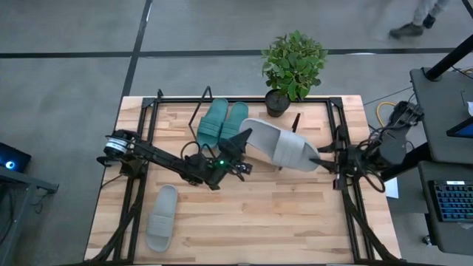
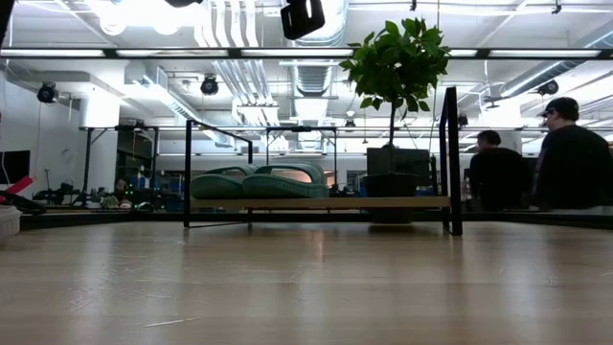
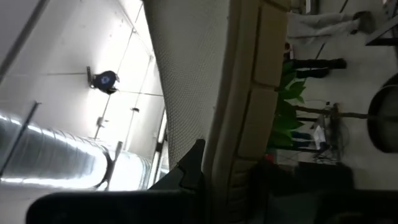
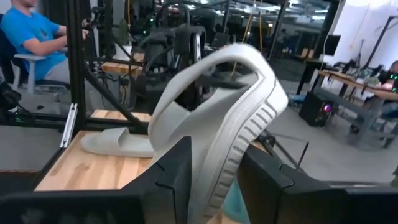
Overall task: Pick and place slides into the shelf
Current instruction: Put the top gray slipper on the shelf
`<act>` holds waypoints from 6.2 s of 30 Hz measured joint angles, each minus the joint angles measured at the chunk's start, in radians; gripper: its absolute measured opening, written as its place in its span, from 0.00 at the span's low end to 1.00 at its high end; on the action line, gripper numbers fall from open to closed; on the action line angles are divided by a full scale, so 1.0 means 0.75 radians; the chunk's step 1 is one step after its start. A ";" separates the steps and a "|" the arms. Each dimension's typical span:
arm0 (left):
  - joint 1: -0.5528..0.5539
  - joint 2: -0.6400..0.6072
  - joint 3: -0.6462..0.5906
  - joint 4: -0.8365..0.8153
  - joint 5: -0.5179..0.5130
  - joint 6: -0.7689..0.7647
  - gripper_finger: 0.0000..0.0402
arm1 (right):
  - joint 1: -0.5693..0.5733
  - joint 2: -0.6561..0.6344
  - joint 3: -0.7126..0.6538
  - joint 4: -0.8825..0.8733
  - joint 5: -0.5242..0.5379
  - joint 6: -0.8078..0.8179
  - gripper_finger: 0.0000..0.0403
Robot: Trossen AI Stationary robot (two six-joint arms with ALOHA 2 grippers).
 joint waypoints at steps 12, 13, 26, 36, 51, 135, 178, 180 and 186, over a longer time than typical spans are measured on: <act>0.000 -0.005 -0.003 -0.307 0.080 -0.472 0.09 | 0.003 0.046 0.147 0.003 0.021 -0.188 0.28; -0.001 -0.005 -0.003 -0.308 0.091 -0.489 0.09 | 0.003 0.054 0.161 0.005 0.021 -0.204 0.28; -0.008 0.003 -0.017 -0.434 0.177 -0.658 0.08 | 0.004 0.207 0.369 0.009 0.023 -0.373 0.28; 0.005 -0.083 -0.017 -0.948 0.412 -1.221 0.08 | 0.112 0.361 0.555 -0.091 0.033 -0.585 0.28; 0.115 -0.336 -0.023 -1.432 1.068 -2.216 0.08 | 0.524 0.830 0.624 -0.100 0.859 -1.098 0.21; -0.086 -0.349 -0.119 -1.745 0.583 -2.154 0.08 | 0.051 0.924 0.794 -0.961 0.213 0.065 0.59; -0.086 -0.415 -0.120 -1.807 0.566 -2.207 0.30 | -0.064 0.986 0.606 -1.104 0.282 0.236 0.06; -0.088 -0.476 -0.123 -1.889 0.580 -2.260 0.31 | -0.035 0.977 0.572 -1.110 0.348 0.265 0.06; -0.095 -0.700 -0.209 -2.048 0.693 -2.345 0.31 | 0.052 0.891 0.431 -1.153 0.533 0.414 0.06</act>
